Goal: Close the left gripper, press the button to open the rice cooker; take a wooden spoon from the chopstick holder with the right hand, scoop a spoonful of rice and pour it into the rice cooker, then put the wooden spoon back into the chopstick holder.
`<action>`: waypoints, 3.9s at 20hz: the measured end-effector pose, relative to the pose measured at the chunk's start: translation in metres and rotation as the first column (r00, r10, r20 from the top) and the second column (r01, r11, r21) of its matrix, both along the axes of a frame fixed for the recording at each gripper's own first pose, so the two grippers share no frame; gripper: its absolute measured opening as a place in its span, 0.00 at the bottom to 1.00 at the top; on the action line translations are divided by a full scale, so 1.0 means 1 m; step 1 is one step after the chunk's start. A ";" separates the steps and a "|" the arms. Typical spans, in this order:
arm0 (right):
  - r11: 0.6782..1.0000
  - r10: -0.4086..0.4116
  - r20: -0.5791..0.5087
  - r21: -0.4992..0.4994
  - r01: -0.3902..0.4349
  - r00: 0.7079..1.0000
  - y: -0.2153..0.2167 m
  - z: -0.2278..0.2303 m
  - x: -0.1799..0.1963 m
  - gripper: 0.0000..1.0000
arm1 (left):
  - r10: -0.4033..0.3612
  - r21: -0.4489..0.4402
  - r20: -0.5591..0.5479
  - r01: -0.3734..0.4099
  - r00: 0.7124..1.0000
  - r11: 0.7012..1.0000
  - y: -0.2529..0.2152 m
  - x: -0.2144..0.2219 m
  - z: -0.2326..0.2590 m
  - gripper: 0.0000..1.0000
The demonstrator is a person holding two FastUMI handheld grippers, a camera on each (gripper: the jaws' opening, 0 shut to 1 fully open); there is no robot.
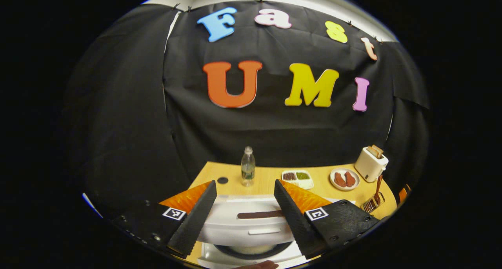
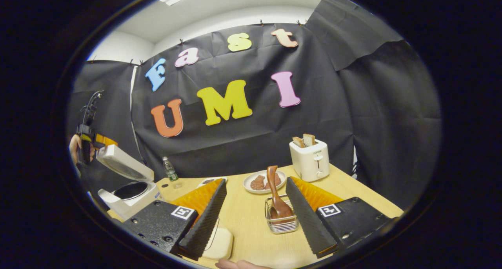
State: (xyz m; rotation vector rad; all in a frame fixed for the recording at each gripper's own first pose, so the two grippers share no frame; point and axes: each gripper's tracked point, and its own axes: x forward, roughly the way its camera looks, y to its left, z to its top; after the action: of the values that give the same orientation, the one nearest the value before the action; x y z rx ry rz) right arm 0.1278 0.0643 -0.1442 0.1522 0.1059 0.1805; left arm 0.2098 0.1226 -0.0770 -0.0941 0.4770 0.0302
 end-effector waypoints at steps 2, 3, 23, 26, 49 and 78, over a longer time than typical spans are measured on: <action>1.000 0.011 -0.002 -0.019 -0.011 1.000 0.002 -0.003 -0.001 1.00 | -0.003 -0.040 -0.061 0.000 0.998 0.999 -0.011 -0.026 -0.032 0.93; 0.999 0.020 0.001 -0.030 -0.020 1.000 0.005 -0.003 -0.003 0.99 | -0.011 -0.029 -0.056 0.010 0.998 1.000 -0.014 -0.034 -0.043 0.94; 0.991 0.112 0.017 -0.077 -0.111 0.994 0.031 -0.002 -0.075 0.99 | -0.018 -0.004 -0.251 0.017 0.968 1.000 -0.021 -0.101 -0.097 0.95; 0.988 0.135 0.034 -0.086 -0.131 0.990 0.038 0.004 -0.093 0.99 | -0.027 -0.006 -0.228 0.026 0.973 1.000 -0.022 -0.103 -0.097 0.95; 0.988 0.067 0.116 -0.143 -0.050 0.991 0.016 0.022 -0.157 0.99 | 0.086 0.018 0.030 -0.087 0.996 0.996 -0.014 -0.083 -0.095 0.93; 0.981 -0.026 0.246 -0.178 0.072 0.969 -0.004 0.109 -0.237 0.99 | -0.017 0.056 0.545 -0.015 0.838 0.998 -0.104 -0.353 0.052 0.93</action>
State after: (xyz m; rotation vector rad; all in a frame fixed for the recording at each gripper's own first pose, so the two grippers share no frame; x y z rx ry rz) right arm -0.1095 0.0602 -0.0353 -0.0543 -0.1247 0.1377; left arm -0.1435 0.0186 -0.0251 -0.0416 -0.1007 0.0146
